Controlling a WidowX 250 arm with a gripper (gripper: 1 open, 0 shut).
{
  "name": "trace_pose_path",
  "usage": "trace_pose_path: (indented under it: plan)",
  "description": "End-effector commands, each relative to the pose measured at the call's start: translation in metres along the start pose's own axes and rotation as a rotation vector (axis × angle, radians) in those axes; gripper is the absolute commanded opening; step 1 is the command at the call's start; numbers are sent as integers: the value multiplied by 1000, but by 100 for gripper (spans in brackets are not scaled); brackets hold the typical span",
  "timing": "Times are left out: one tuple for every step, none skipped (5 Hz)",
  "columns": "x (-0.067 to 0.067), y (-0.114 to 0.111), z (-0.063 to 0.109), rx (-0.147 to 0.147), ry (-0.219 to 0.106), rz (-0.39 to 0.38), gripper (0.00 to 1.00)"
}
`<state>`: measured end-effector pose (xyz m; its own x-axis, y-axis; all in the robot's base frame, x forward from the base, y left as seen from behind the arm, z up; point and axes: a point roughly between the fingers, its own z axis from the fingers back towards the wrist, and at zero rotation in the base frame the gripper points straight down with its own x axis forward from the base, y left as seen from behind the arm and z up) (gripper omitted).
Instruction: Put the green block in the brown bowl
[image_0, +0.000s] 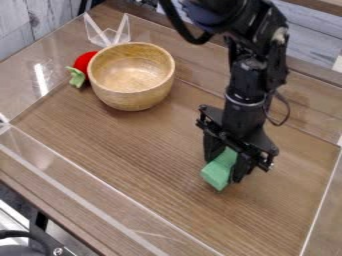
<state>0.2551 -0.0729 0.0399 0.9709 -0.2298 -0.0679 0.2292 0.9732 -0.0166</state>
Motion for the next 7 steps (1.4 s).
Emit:
trace_pose_path:
  plan:
    - [6, 8, 21, -6, -63, -4, 0]
    - [8, 18, 24, -12, -66, -1, 0]
    - [6, 35, 21, -18, -72, -18, 0]
    - [5, 45, 17, -15, -87, -36, 0]
    - [-1, 39, 20, -10, -92, -30, 0]
    - [-8, 31, 21, -8, -96, -28, 0]
    - [-12, 23, 24, -5, -101, -30, 0]
